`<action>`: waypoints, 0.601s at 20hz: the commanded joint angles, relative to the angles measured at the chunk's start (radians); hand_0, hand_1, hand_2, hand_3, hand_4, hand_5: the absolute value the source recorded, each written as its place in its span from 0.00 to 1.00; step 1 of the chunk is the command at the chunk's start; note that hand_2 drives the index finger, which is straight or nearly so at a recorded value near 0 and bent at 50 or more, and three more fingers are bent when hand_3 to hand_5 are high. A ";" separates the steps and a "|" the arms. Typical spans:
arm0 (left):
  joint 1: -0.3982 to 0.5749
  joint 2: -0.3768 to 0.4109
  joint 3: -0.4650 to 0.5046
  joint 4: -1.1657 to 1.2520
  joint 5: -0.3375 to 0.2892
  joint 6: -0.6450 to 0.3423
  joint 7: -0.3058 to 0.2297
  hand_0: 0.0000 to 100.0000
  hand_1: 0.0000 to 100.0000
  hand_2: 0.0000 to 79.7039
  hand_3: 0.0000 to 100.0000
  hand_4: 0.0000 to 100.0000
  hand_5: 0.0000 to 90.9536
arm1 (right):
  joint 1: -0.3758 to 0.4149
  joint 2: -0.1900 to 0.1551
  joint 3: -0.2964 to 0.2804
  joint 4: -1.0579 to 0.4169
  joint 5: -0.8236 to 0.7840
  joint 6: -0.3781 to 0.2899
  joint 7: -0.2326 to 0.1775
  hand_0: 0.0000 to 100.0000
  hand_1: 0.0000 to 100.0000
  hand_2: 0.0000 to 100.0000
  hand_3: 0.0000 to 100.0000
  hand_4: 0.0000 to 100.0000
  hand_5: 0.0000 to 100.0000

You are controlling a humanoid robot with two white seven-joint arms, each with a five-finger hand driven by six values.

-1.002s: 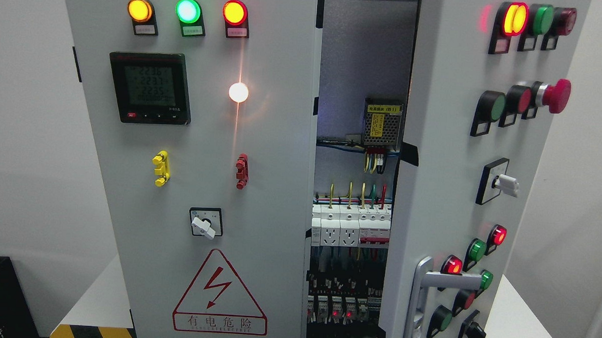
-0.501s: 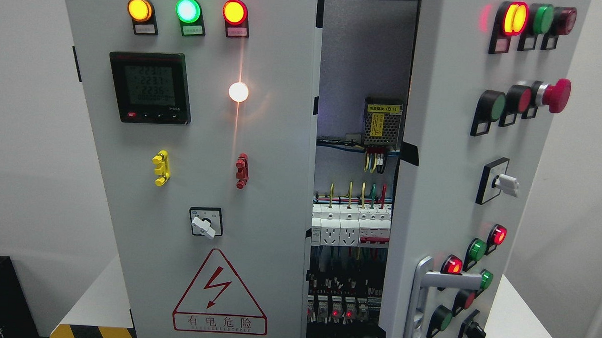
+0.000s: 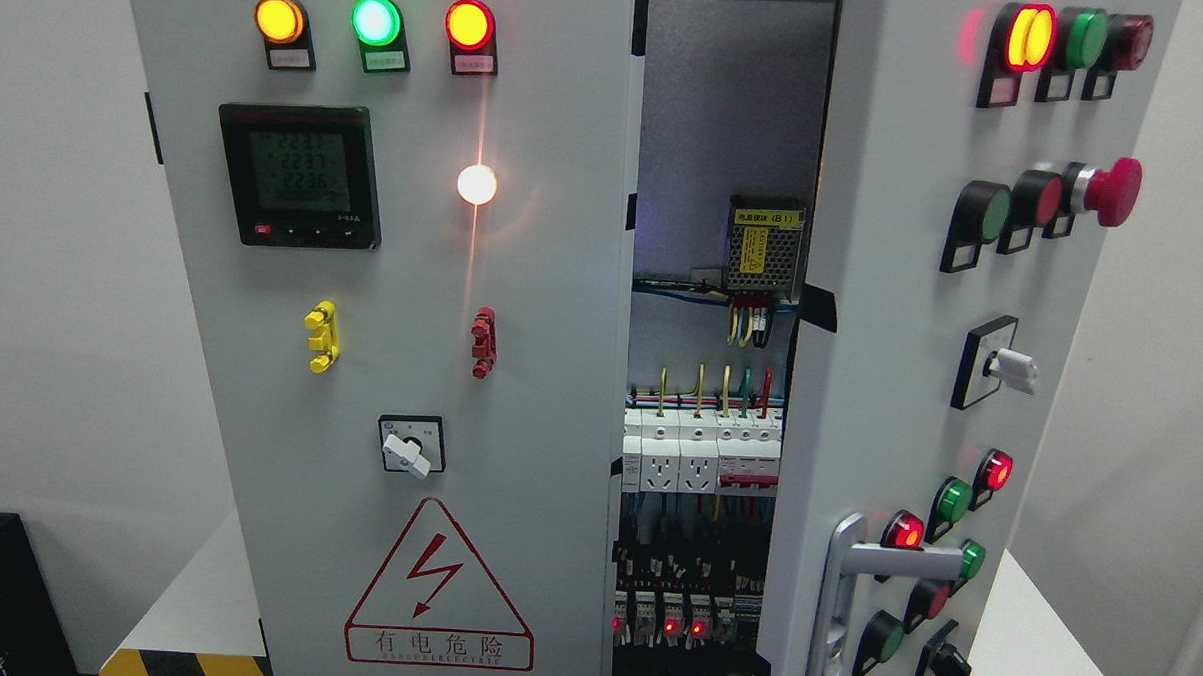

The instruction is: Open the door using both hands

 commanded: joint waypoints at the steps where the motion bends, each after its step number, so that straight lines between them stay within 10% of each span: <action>1: -0.145 0.016 -0.098 -0.095 0.056 0.008 0.000 0.00 0.00 0.00 0.00 0.00 0.00 | 0.000 0.000 0.000 -0.001 0.000 0.000 0.000 0.00 0.00 0.00 0.00 0.00 0.00; 12: -0.426 0.076 -0.150 -0.106 0.298 0.043 0.000 0.00 0.00 0.00 0.00 0.00 0.00 | 0.000 0.000 0.000 -0.001 0.000 0.000 0.000 0.00 0.00 0.00 0.00 0.00 0.00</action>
